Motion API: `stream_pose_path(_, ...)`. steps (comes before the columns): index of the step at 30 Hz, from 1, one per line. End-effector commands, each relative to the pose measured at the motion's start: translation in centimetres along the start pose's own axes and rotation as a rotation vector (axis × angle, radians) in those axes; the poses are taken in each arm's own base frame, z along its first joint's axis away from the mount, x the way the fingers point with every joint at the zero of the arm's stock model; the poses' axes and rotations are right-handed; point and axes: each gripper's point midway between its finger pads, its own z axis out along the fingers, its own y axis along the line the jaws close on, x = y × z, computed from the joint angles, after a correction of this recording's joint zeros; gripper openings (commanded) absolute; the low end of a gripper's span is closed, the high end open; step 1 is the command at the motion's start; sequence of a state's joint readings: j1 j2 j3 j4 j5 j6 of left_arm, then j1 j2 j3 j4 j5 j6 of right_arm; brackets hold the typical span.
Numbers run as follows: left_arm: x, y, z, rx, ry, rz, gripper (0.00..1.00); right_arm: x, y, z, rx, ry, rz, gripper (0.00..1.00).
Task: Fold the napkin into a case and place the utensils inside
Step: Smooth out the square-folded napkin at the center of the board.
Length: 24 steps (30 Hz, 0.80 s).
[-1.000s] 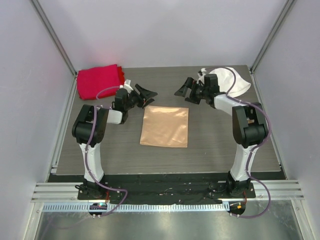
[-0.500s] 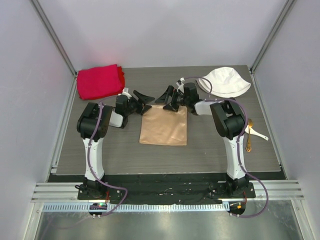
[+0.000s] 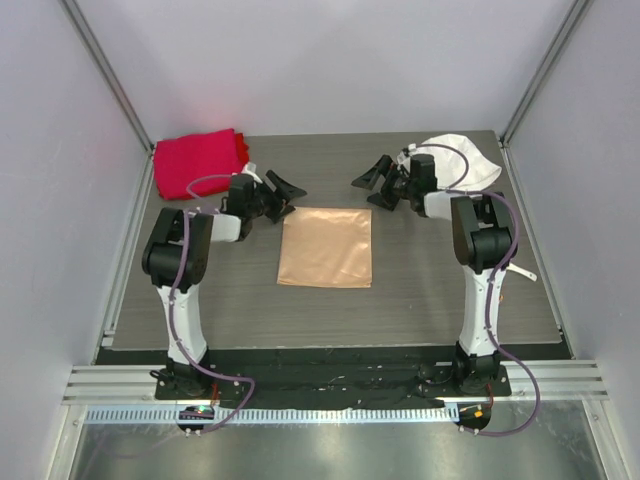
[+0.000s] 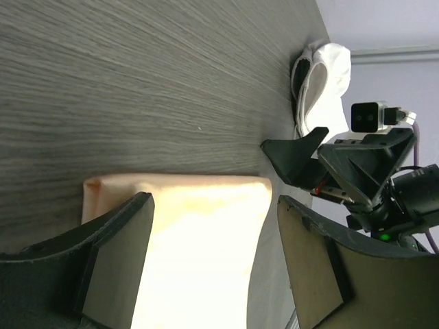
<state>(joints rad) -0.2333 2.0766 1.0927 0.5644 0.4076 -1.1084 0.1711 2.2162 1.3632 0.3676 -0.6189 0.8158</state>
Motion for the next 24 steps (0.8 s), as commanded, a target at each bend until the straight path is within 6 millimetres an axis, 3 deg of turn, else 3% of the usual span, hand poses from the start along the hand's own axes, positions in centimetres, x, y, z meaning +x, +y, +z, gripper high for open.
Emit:
stream_pose_path(1, -1.5, -5.6, -3.9, 0.05, -0.009, 0.08, 0.77, -1.5, 3.1, -3.6, 0.06, -0.034, -0.084, 1.0)
stream_pose_path(3, -0.9, -6.7, -5.2, 0.094, -0.003, 0.052, 0.77, -1.6, 5.0, -4.2, 0.037, -0.049, -0.098, 1.0)
stream_pose_path(5, 0.9, -6.0, -6.6, 0.111, 0.016, 0.011, 0.76, -1.2, 7.4, -4.2, -0.006, -0.047, -0.112, 1.0)
stream_pose_path(7, 1.9, -6.4, -7.5, 0.175, 0.018, -0.008, 0.75, 0.4, 10.3, -3.0, -0.06, -0.023, -0.14, 1.0)
stream_pose_path(9, 3.4, -4.5, -8.2, 0.176, 0.026, -0.025, 0.73, 2.9, 12.4, -1.1, -0.102, 0.026, -0.14, 1.0)
stream_pose_path(10, 3.5, -4.5, -8.5, 0.199, 0.019, -0.016, 0.72, 3.0, 13.8, -0.4, -0.134, 0.028, -0.151, 1.0)
stream_pose_path(12, 4.9, -2.7, -8.8, 0.181, 0.035, -0.033, 0.71, 5.0, 14.2, 1.6, -0.156, 0.079, -0.115, 1.0)
stream_pose_path(13, 4.7, -3.6, -9.1, 0.232, 0.016, -0.013, 0.71, 5.8, 15.8, 2.4, -0.197, 0.093, -0.125, 1.0)
stream_pose_path(14, 5.5, -2.4, -9.6, 0.216, 0.018, -0.021, 0.71, 6.9, 15.4, 3.3, -0.203, 0.121, -0.085, 1.0)
stream_pose_path(17, 5.6, -1.2, -10.4, 0.193, -0.021, -0.028, 0.71, 8.3, 16.7, 4.8, -0.252, 0.153, -0.083, 1.0)
stream_pose_path(18, 6.5, 0.2, -11.0, 0.16, -0.016, -0.041, 0.71, 9.3, 16.9, 5.7, -0.258, 0.174, -0.077, 1.0)
stream_pose_path(24, 8.3, 2.8, -12.5, 0.099, -0.005, -0.026, 0.71, 13.3, 17.1, 7.8, -0.301, 0.262, -0.035, 1.0)
